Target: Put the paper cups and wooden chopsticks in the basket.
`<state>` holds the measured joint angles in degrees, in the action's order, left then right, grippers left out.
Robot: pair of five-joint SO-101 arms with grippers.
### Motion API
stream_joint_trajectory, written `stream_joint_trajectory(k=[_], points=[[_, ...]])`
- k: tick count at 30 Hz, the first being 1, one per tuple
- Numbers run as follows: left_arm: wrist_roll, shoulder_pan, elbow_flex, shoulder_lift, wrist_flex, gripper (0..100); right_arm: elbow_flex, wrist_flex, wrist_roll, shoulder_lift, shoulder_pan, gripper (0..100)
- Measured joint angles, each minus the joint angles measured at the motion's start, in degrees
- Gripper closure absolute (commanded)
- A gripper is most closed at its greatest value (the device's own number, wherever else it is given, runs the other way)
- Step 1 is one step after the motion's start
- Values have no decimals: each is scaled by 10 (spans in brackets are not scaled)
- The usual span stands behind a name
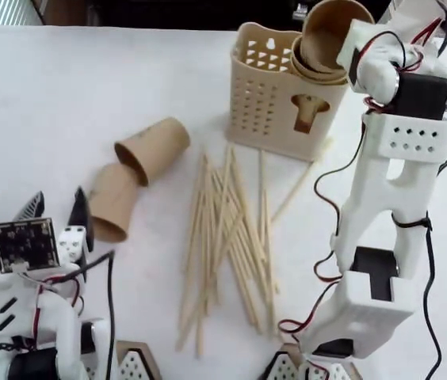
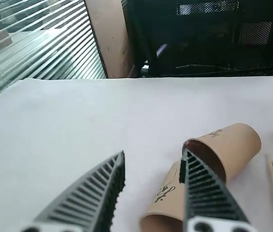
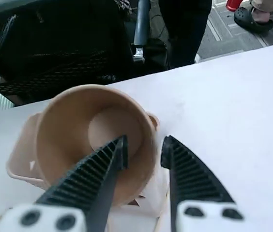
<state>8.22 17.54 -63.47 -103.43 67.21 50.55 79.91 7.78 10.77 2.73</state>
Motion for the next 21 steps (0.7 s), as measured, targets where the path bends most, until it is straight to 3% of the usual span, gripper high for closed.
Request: stream_joint_trajectory(k=[21], points=[[0, 0, -39, 0, -11, 805, 50, -139, 0, 126, -25, 875]])
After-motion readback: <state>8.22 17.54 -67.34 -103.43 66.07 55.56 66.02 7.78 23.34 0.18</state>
